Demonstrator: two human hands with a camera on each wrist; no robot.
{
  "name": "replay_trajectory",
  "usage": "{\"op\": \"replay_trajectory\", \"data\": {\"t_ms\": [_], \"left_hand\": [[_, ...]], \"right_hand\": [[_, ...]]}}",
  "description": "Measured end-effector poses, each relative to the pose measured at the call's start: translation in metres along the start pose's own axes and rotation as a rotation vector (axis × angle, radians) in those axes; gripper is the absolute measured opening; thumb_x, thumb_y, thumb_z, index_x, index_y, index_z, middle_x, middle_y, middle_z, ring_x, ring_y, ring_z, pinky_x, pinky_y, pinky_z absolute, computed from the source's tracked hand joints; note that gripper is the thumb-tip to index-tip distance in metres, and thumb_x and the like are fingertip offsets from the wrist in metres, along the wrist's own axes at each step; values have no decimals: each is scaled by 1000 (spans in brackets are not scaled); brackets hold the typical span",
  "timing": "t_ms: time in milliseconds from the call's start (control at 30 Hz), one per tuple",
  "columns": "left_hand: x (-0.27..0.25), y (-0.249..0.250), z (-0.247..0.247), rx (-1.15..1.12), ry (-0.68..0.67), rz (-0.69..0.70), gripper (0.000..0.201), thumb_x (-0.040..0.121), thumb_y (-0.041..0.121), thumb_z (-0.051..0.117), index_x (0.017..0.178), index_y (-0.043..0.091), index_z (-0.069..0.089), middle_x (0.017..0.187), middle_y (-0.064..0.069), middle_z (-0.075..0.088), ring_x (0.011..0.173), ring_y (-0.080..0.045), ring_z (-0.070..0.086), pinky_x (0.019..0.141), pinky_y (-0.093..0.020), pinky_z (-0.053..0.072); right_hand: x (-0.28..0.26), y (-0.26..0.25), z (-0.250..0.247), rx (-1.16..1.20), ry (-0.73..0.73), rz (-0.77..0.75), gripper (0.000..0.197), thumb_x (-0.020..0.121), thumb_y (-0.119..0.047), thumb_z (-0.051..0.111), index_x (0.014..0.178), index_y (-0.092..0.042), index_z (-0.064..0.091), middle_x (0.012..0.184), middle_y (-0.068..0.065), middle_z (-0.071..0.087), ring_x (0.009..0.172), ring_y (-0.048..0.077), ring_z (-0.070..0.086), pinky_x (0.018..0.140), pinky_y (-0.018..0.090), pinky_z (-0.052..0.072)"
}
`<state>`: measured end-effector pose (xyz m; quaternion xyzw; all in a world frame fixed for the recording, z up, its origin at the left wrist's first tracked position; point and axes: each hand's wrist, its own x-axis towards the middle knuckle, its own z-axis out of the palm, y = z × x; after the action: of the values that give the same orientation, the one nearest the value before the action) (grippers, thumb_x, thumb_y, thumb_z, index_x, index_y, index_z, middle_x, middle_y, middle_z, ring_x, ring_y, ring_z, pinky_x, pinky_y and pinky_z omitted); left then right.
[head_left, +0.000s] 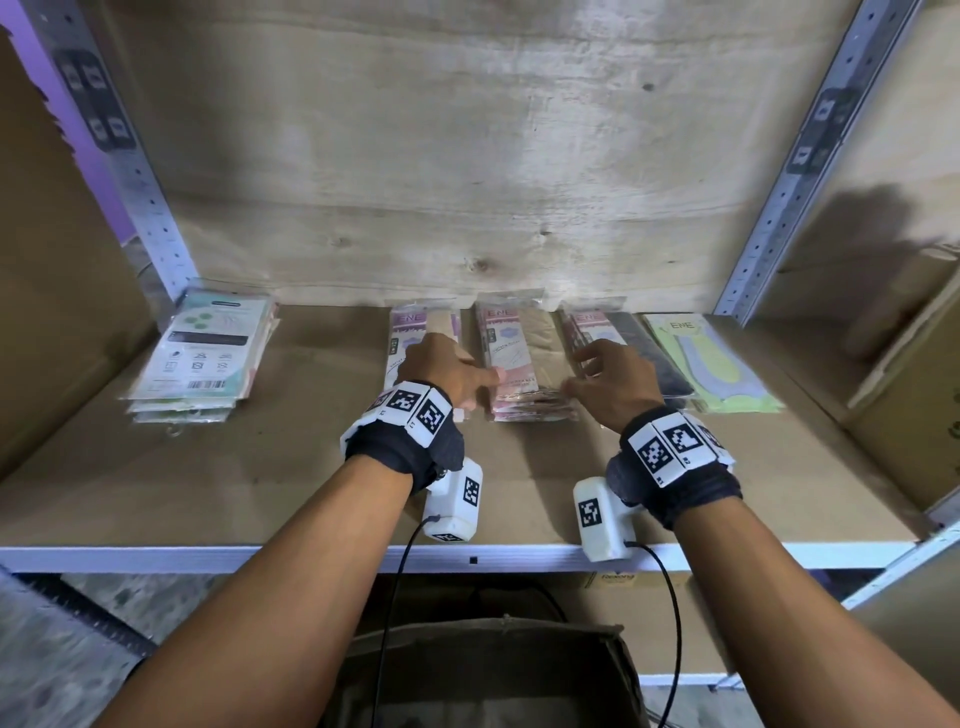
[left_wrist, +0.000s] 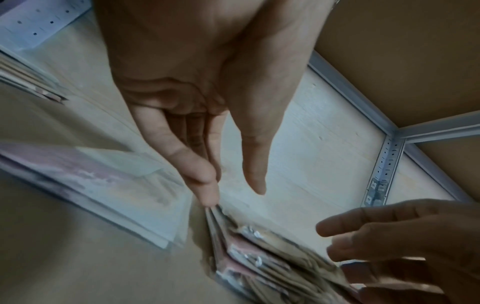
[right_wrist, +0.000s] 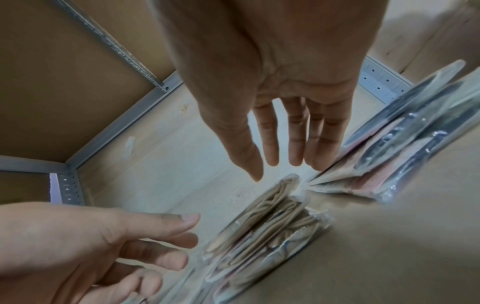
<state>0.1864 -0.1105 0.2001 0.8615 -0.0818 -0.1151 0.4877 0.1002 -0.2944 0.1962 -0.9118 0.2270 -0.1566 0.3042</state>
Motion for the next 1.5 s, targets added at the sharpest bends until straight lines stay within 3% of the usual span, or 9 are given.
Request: {"op": "replay_trajectory", "data": {"t_ms": [267, 433, 667, 800, 933, 1133, 1267, 1400, 1500], "left_hand": [[8, -29, -68, -24, 189, 31, 19, 80, 30, 77, 81, 11, 74, 69, -4, 74, 63, -24, 72, 75, -40, 62], [6, -56, -132, -3, 360, 4, 14, 83, 25, 73, 71, 20, 70, 69, -3, 75, 69, -21, 75, 81, -42, 61], [-9, -88, -206, 209, 580, -32, 20, 89, 19, 59, 95, 14, 77, 113, -10, 72, 107, -34, 63, 90, -32, 49], [-9, -105, -233, 247, 558, -83, 23, 90, 20, 60, 107, 17, 75, 121, -7, 70, 112, -31, 63, 97, -33, 50], [-8, -115, -246, 272, 512, -85, 35, 90, 22, 60, 124, 14, 65, 119, -7, 70, 98, -25, 65, 78, -26, 48], [-6, -124, -247, 412, 355, -86, 56, 89, 34, 65, 137, 7, 55, 155, -3, 40, 127, -25, 54, 106, -32, 43], [-10, -125, -250, 414, 368, -77, 39, 89, 31, 65, 120, 7, 68, 147, -4, 49, 123, -27, 56, 104, -35, 45], [-12, -126, -249, 330, 355, -142, 47, 88, 28, 66, 131, 10, 59, 128, -4, 64, 112, -25, 62, 97, -34, 51], [-13, -122, -243, 225, 291, -210, 39, 90, 30, 64, 121, 6, 64, 118, -9, 68, 104, -29, 67, 94, -38, 55]], "right_hand": [[-14, -15, 0, 270, -4, -81, 10, 83, -15, 73, 91, -21, 73, 89, -5, 74, 85, 9, 69, 78, 21, 53], [-28, -45, 20, 534, -200, -71, 6, 84, -4, 72, 89, -8, 71, 88, 13, 75, 75, 19, 73, 75, 33, 61], [-32, -131, 83, 658, -411, -88, 11, 89, 5, 61, 95, 0, 68, 72, 12, 67, 57, 18, 61, 55, 23, 53], [-34, -189, 123, 698, -528, -71, 19, 92, 9, 54, 108, 6, 63, 73, 11, 61, 58, 18, 58, 52, 23, 53], [-34, -237, 156, 730, -581, 18, 15, 93, 7, 55, 105, -1, 55, 77, 15, 56, 61, 24, 55, 56, 31, 53], [-32, -262, 191, 655, -698, 99, 25, 92, -8, 66, 114, -2, 55, 97, 21, 65, 72, 30, 64, 71, 39, 58], [-34, -261, 195, 613, -680, 90, 32, 85, 2, 70, 111, -6, 53, 88, 17, 67, 60, 23, 62, 52, 27, 52], [-35, -252, 186, 642, -698, 123, 27, 85, 8, 67, 110, 0, 58, 81, 16, 65, 55, 19, 56, 49, 24, 46], [-35, -240, 171, 696, -705, 136, 13, 89, 9, 62, 102, 8, 64, 85, 17, 65, 56, 18, 55, 46, 21, 45]]}}
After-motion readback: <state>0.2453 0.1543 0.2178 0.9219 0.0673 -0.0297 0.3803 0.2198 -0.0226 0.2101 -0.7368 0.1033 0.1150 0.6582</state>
